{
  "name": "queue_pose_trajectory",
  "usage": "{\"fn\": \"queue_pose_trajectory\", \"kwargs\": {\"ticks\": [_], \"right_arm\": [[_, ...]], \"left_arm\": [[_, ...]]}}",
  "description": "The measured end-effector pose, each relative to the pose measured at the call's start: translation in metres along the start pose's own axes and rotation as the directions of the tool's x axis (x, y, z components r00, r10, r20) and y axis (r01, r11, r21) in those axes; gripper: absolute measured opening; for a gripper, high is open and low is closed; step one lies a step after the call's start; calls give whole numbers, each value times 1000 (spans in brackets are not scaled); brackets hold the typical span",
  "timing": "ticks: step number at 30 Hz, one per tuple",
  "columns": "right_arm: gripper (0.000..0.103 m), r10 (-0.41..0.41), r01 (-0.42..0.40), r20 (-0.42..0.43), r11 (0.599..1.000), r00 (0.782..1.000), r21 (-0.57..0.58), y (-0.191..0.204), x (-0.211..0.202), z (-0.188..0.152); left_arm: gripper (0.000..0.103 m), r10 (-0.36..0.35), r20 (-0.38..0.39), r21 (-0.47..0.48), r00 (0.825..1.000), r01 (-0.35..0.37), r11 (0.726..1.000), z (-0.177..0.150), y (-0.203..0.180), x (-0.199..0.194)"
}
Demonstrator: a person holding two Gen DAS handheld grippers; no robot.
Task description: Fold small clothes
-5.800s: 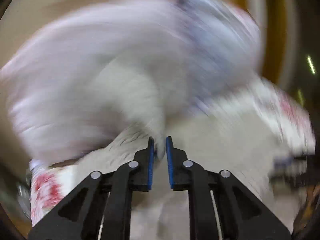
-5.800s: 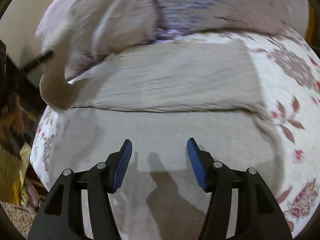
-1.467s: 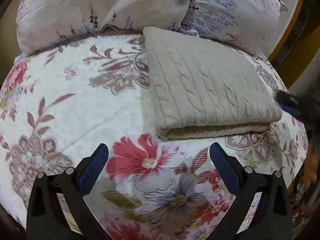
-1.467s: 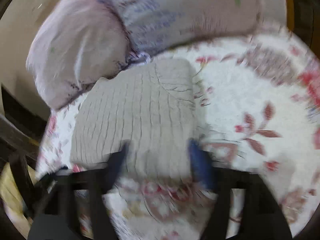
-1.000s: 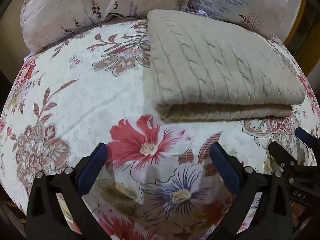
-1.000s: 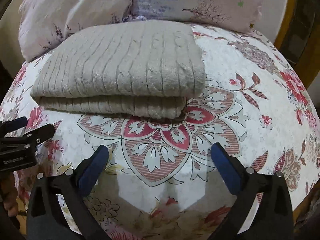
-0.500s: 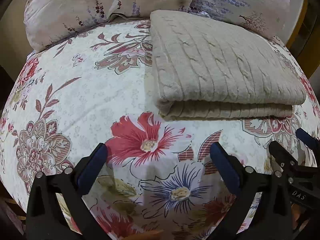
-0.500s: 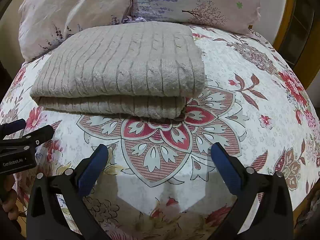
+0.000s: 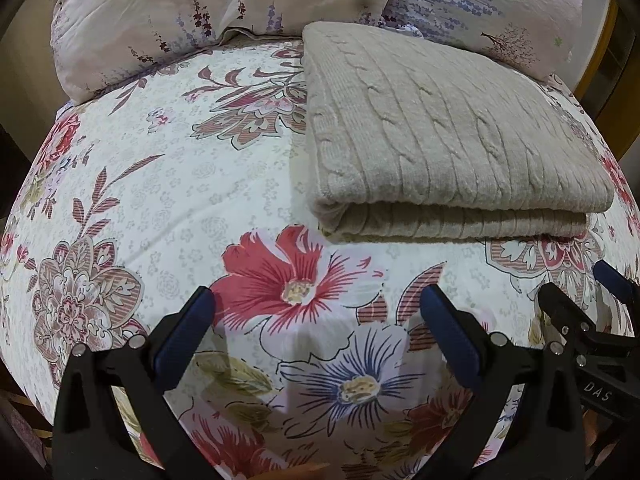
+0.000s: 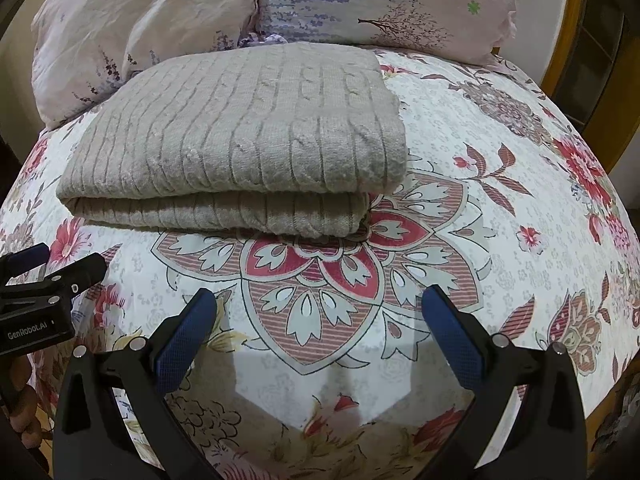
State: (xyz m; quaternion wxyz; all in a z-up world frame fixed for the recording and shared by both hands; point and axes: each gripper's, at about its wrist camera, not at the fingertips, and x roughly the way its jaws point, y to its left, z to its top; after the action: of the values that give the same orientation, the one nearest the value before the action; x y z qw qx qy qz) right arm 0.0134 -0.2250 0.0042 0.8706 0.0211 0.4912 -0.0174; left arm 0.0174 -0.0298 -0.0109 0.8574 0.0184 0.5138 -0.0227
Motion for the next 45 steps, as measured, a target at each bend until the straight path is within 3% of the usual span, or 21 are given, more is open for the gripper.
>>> {"fn": "queue_pose_trajectory", "kwargs": {"ticks": [45], "right_arm": [[102,-23,23,11,999,1000,29,2,0,1]], "left_arm": [[101,-2,-11,1,1000,2,1000,2,0,3]]}}
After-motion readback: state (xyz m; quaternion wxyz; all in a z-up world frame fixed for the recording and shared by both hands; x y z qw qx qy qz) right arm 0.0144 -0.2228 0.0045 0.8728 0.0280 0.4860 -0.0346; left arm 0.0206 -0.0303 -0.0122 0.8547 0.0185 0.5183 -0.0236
